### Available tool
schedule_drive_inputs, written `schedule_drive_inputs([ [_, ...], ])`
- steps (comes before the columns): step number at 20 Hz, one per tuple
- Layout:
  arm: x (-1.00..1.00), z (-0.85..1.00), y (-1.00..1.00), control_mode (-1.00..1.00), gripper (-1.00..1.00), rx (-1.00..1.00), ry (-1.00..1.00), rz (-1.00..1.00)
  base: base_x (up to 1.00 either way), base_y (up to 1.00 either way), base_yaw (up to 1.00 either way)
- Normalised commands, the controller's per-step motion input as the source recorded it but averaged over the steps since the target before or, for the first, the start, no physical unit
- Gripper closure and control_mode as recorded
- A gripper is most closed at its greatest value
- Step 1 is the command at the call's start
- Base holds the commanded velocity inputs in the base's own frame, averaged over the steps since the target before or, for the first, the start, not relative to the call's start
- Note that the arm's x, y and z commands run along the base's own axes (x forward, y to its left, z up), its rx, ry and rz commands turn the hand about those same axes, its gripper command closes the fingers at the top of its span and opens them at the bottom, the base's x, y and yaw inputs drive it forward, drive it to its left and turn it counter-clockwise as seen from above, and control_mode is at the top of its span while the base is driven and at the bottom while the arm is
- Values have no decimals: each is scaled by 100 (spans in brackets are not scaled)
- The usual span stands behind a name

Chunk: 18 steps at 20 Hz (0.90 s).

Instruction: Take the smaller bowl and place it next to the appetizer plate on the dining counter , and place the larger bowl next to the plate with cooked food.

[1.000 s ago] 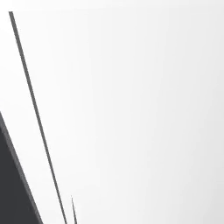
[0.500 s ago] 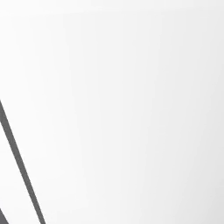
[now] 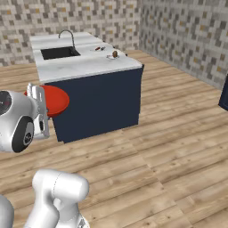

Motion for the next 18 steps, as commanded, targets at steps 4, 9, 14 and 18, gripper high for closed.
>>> schedule_drive_inputs([
  [4, 0, 0, 0, 100, 100, 0, 0, 0, 100, 67, -9],
  [9, 0, 0, 0, 100, 100, 0, 0, 0, 100, -69, -27],
  [14, 0, 0, 0, 100, 100, 0, 0, 0, 100, -100, -20],
  [18, 0, 0, 0, 100, 100, 0, 0, 0, 100, -100, -13],
])
